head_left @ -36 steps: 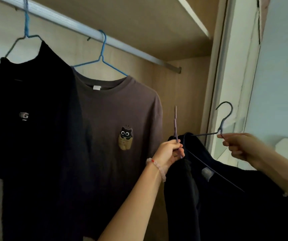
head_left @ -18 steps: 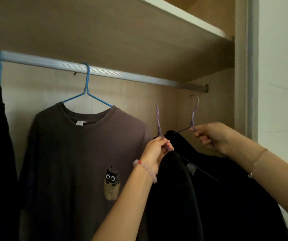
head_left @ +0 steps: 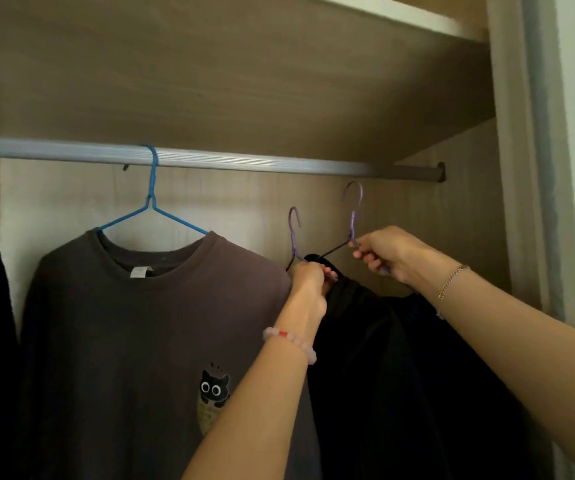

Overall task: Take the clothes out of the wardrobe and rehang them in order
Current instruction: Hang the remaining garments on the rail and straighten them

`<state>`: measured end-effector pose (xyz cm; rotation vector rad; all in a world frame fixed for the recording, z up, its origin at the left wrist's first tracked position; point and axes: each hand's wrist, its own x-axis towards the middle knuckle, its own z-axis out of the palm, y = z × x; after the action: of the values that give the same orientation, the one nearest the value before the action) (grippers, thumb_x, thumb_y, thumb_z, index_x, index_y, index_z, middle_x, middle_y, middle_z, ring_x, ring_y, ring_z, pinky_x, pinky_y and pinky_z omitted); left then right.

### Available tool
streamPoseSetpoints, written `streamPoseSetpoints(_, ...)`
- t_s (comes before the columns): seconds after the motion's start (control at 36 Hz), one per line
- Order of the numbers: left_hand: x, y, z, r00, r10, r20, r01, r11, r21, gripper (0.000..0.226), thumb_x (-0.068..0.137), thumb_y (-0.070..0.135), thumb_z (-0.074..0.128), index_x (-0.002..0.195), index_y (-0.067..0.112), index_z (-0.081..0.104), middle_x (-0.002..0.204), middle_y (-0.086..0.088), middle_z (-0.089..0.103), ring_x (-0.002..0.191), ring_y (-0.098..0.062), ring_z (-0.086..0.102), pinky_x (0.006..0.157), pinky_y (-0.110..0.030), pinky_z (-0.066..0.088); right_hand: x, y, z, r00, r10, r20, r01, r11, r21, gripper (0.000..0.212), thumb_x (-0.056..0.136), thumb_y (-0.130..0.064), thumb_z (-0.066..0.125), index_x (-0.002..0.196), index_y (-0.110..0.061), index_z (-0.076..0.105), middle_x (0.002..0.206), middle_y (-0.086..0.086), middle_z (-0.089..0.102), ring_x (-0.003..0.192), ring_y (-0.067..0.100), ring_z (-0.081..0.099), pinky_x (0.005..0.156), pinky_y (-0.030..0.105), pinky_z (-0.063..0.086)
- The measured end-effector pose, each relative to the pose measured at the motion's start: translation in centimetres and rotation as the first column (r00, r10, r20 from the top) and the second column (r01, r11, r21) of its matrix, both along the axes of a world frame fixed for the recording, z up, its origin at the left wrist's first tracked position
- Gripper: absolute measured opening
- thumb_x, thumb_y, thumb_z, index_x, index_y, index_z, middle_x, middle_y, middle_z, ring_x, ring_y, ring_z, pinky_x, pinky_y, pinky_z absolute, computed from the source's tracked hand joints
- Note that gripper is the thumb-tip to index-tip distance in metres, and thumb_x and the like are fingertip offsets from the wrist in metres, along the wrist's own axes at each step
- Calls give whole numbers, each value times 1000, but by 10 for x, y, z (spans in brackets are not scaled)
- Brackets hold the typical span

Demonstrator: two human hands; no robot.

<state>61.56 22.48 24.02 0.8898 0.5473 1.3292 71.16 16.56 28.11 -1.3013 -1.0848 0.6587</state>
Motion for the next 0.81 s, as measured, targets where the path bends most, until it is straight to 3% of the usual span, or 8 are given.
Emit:
streamPoseSetpoints(0.08,-11,18,8,999,35,21,-35,999,-2,36,95,-3,25,63,7,37,39,-5,40,16,-7,33,27,-10,32,0,14,18,999,7,38,-8,1000,18,30,93,1,32,72,-7,53,62,4,48,26,1,30,25,10,21)
streamPoseSetpoints(0.19,-32,34,22,991,122,46,-123,992,11,36,95,-5,27,64,6,42,38,-8,38,15,-8,34,25,-9,29,-13,33,49,992,-13,129,5,998,57,29,95,-4,36,71,-8,52,61,4,47,24,1,29,25,9,20)
streamPoseSetpoints(0.31,-59,32,28,978,204,-41,-201,977,65,33,92,-10,32,63,2,42,35,-11,40,13,-8,34,23,-10,29,-22,48,79,981,-45,187,21,992,127,26,94,-3,38,73,-8,52,62,6,46,38,8,31,27,7,19)
streamPoseSetpoints(0.39,-73,22,23,973,192,-127,-177,977,123,35,91,-11,35,60,5,42,23,-3,39,15,-6,35,24,-11,32,-26,62,97,970,-73,231,34,985,169,30,95,-4,35,69,-10,49,61,7,46,19,3,27,28,5,18)
streamPoseSetpoints(0.53,-86,19,19,957,219,-192,-199,973,116,35,92,-8,36,61,4,45,21,0,38,15,-6,37,25,-11,35,-35,83,109,955,-96,279,55,987,153,17,97,-8,34,103,-12,50,63,9,52,16,2,27,30,5,23)
streamPoseSetpoints(0.61,-88,22,27,948,247,-198,-232,968,99,35,94,-8,35,62,3,44,25,-4,40,21,-11,42,25,-11,35,-35,86,106,960,-66,274,33,992,122,20,97,-7,33,105,-12,50,65,10,52,20,5,34,29,5,24)
streamPoseSetpoints(0.72,-86,19,44,900,332,-283,-296,941,163,19,89,-14,34,94,-4,50,20,-1,40,17,-7,40,25,-11,35,-28,91,86,950,8,312,-10,1000,7,26,96,-5,34,77,-7,51,65,10,52,18,3,30,28,6,25)
streamPoseSetpoints(0.81,-93,20,58,811,399,-427,-316,914,254,35,84,-15,43,117,-13,54,29,-5,48,25,-13,49,23,-12,33,-22,91,76,936,-15,352,25,999,-23,23,97,-6,39,78,-6,52,64,8,54,28,7,35,31,12,28)
